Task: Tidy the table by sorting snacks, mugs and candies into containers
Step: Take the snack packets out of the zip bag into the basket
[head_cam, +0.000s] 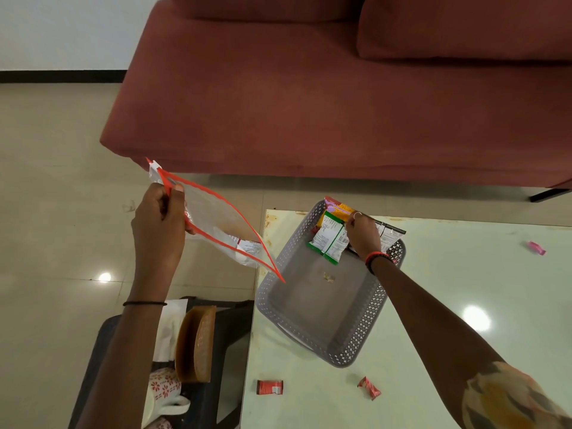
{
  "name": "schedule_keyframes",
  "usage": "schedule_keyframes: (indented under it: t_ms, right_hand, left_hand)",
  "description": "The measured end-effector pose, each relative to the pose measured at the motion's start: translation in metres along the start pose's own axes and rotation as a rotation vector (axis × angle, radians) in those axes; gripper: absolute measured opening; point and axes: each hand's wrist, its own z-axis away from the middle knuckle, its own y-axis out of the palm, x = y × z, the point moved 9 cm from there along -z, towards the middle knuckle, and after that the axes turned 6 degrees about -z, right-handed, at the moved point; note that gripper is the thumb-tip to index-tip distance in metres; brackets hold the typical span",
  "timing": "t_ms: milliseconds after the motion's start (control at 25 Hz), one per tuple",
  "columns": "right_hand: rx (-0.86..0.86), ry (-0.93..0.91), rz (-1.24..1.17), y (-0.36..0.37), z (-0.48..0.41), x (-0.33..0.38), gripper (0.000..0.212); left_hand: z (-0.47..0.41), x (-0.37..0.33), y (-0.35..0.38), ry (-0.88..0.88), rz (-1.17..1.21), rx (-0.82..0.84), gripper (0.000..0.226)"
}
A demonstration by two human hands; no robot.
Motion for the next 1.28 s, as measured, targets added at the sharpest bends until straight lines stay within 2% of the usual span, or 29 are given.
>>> schedule_keyframes:
  t_ms: [240,600,840,1040,1160,1280]
  right_hand:
    - [0.019,0.013,0.025,0.0,0.002,-0.001,0.021]
    - [-0.032,0.091,-0.176,-0.006,0.002,-0.013,0.023]
    - [0.018,0.065,-0.09,0.002,0.006,-0.009,0.024]
    - [0.047,0.073,-0.105,-0.004,0.012,-0.009,0.026]
    - [-0.028,0.074,-0.265,-0.037,0.031,0.018,0.025]
    - [-0.124,-0.035,-0.579,-0.102,0.086,0.093,0.004]
  left_hand:
    - [0.004,0.002,0.002,-0.015,0.006,0.01,0.031]
    - [0.013,0.0,0.0,-0.001,-0.002,-0.002,0.021]
    - [0.021,0.0,0.003,0.013,-0.009,0.0,0.02]
    - [0.027,0.003,0.001,0.013,-0.01,-0.011,0.03]
    - [0.031,0.0,-0.001,0.017,-0.017,-0.011,0.029]
    - [0.038,-0.006,-0.002,0.027,-0.038,-0.021,0.02]
